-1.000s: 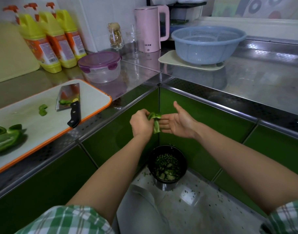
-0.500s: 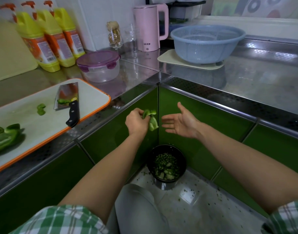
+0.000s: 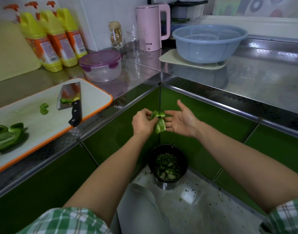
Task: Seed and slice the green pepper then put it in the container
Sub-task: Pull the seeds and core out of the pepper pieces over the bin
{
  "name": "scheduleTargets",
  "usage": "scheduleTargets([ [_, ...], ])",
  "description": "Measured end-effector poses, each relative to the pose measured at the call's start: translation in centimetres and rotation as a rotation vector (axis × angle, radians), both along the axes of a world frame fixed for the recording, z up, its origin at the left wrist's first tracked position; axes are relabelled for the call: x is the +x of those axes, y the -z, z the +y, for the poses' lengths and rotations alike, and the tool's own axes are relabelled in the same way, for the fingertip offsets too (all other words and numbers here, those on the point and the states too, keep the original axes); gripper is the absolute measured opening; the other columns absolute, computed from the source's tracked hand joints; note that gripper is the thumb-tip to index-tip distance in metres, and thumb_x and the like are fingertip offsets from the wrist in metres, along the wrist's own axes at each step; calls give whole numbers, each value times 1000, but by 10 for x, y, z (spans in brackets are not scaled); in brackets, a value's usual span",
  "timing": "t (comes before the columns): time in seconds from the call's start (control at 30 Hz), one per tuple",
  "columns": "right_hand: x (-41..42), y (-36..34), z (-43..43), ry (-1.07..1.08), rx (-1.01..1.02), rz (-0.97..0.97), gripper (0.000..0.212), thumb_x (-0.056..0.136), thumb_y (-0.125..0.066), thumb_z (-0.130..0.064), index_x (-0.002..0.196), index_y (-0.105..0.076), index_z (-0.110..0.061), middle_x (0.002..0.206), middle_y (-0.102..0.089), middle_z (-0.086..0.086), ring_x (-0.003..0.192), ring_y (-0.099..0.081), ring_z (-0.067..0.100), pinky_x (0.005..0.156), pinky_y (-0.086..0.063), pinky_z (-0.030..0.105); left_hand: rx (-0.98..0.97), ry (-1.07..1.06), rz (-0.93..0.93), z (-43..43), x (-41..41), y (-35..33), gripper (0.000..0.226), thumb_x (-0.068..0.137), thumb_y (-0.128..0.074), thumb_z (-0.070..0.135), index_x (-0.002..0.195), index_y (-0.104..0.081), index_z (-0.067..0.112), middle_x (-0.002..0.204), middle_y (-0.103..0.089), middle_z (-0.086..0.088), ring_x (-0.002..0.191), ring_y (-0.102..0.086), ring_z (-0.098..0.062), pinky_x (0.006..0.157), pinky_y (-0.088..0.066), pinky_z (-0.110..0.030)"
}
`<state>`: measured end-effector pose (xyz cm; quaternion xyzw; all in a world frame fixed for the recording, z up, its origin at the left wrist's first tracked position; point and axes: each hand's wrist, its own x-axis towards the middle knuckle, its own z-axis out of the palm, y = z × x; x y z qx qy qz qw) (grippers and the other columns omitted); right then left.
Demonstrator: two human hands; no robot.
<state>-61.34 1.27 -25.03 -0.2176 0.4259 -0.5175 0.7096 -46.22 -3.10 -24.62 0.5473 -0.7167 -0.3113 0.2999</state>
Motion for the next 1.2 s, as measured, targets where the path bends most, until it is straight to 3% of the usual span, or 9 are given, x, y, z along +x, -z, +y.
scheduleTargets([
  [0.2, -6, 5, 3, 71, -18, 84, 77, 96, -14, -64, 147, -29, -8, 144, -41, 25, 119, -58, 35, 117, -20, 51, 23, -152, -47, -8, 11, 4, 14, 85, -72, 15, 97, -67, 13, 90, -65, -2, 84, -58, -14, 74, -43, -25],
  [0.33, -1, 3, 2, 64, -21, 93, 74, 97, -19, -61, 150, -21, -10, 151, -26, 26, 135, -38, 38, 117, -21, 50, 88, -73, 68, -10, 7, 6, 15, 82, -76, 19, 91, -65, 16, 71, -57, 8, 73, -57, -13, 72, -49, -29],
  [0.57, 3, 3, 2, 132, -90, 436, 46, 101, -39, -38, 136, -45, -8, 134, -55, 15, 103, -66, 22, 105, -41, 43, 246, -220, 250, -21, 11, 12, 19, 82, -76, 19, 100, -71, 14, 95, -71, -1, 87, -66, -18, 85, -53, -31],
  [0.73, 10, 4, 2, 10, -65, 613, 28, 91, -62, -27, 116, -58, -15, 119, -65, 10, 107, -63, 24, 95, -50, 38, 486, -93, 476, -18, 10, 12, 20, 92, -62, 5, 110, -66, -4, 86, -66, -9, 68, -62, -14, 63, -55, -21],
  [0.87, 15, 0, 3, 52, -84, 728, 26, 96, -43, -6, 113, -62, -9, 102, -70, 13, 91, -67, 22, 86, -54, 34, 556, -99, 534, -19, 13, 9, 21, 91, -62, 2, 110, -64, -7, 79, -65, -8, 63, -64, -16, 58, -55, -21],
  [0.93, 10, -3, 4, 138, -73, 747, 31, 99, -34, -7, 112, -63, -6, 89, -69, 10, 77, -65, 17, 77, -54, 28, 599, -111, 572, -20, 16, 7, 17, 90, -63, 2, 105, -65, -8, 80, -66, -12, 54, -67, -16, 61, -58, -26],
  [1.0, 8, -5, 5, 176, -85, 779, 26, 100, -39, -10, 107, -64, -8, 80, -66, 6, 68, -61, 12, 69, -51, 24, 638, -110, 597, -21, 17, 3, 10, 90, -64, 2, 96, -65, -6, 78, -66, -12, 46, -66, -13, 50, -56, -23],
  [1.07, 10, -7, 3, 158, -121, 789, 17, 96, -52, -16, 105, -65, -8, 81, -65, 4, 70, -60, 12, 70, -52, 24, 668, -96, 603, -20, 17, 1, 8, 89, -64, 1, 93, -65, -5, 77, -66, -12, 44, -65, -11, 43, -52, -17],
  [1.2, 17, -11, -2, 84, -132, 783, 31, 85, -71, -21, 113, -61, -10, 103, -67, 8, 90, -64, 17, 87, -53, 36, 642, -51, 632, -17, 15, 1, 17, 90, -62, -1, 105, -65, -7, 78, -67, -13, 49, -66, -10, 48, -54, -19],
])
